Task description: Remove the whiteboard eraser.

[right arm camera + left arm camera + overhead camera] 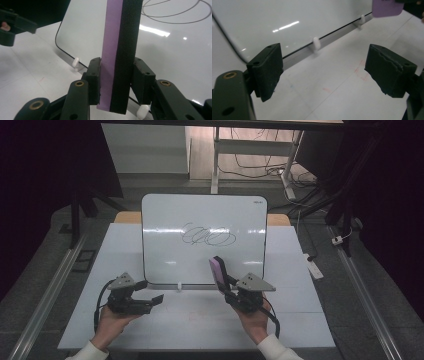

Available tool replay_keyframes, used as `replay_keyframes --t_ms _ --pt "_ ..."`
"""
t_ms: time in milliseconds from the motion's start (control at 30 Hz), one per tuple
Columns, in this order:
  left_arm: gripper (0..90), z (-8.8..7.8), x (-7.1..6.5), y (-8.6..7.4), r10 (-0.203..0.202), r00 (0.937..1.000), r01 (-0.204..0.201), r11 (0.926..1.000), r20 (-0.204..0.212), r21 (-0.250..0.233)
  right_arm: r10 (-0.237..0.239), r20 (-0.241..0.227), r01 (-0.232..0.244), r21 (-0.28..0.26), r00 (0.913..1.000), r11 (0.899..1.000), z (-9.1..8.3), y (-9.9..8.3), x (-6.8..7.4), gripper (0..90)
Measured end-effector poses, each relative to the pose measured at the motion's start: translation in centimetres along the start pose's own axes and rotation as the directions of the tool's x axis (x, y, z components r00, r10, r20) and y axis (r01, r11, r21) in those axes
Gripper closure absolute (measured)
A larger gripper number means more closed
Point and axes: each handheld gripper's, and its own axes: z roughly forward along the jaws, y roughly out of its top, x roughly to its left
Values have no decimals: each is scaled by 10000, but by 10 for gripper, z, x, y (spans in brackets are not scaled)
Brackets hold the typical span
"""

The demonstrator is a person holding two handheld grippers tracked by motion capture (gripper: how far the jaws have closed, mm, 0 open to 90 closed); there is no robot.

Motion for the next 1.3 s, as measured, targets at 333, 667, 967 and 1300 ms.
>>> replay_keyframes --t_ms 333,667,967,1300 --pt "159 23 -19 23 277 9973 -268 9995 676 -145 -146 -248 148 72 9996 9999 8 -4 11 621" --pt "161 43 -37 44 406 9893 -358 9987 1404 -366 -83 -574 85 34 9983 10000 14 -9 20 620" --pt "197 62 -52 57 739 9790 -683 9970 1898 -361 -340 -845 324 -200 9958 9993 17 -11 32 620" --pt "290 67 -54 59 799 9747 -688 9958 2088 -597 -321 -1096 267 -508 9935 9984 17 -13 39 619"
